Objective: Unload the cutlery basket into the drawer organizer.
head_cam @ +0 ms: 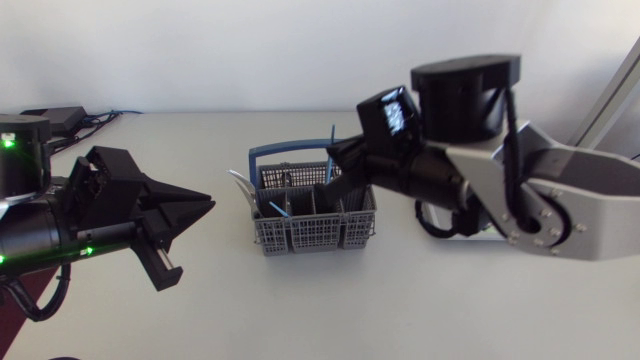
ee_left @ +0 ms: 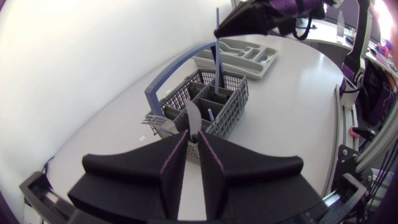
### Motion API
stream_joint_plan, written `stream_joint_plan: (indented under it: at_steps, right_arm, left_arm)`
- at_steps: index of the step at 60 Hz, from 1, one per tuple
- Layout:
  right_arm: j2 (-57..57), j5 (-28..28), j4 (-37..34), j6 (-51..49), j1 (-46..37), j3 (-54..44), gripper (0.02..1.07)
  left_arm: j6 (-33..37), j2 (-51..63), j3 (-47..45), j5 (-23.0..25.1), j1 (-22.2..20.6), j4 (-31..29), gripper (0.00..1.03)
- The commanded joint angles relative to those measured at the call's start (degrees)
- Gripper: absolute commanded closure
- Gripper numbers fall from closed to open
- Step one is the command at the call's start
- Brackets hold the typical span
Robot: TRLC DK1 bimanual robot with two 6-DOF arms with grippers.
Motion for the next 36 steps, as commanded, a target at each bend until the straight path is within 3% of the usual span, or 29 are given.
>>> stream_joint_plan:
  at_steps: [1,20,36]
  right_arm:
    - [-2.3,-2.15,-5.49,-0.44,-2.39,4.71,1.01]
    - [-5.02,-13.75,-30.36,-0.36,-15.05,16.75,1.01]
    - [-3.09,-20.96,-38.71,-6.51,-31.13,17.37,1.01]
  left_arm:
    - [-0.99,-0.47,0.05,-0.45,-0.23,-0.35,0.87]
    - [-1.08,0.5,0.32,-0.54,-0.93,-0.17,0.87]
    - [-1.08,1.73,0.32,-1.07,-1.81,0.53,0.87]
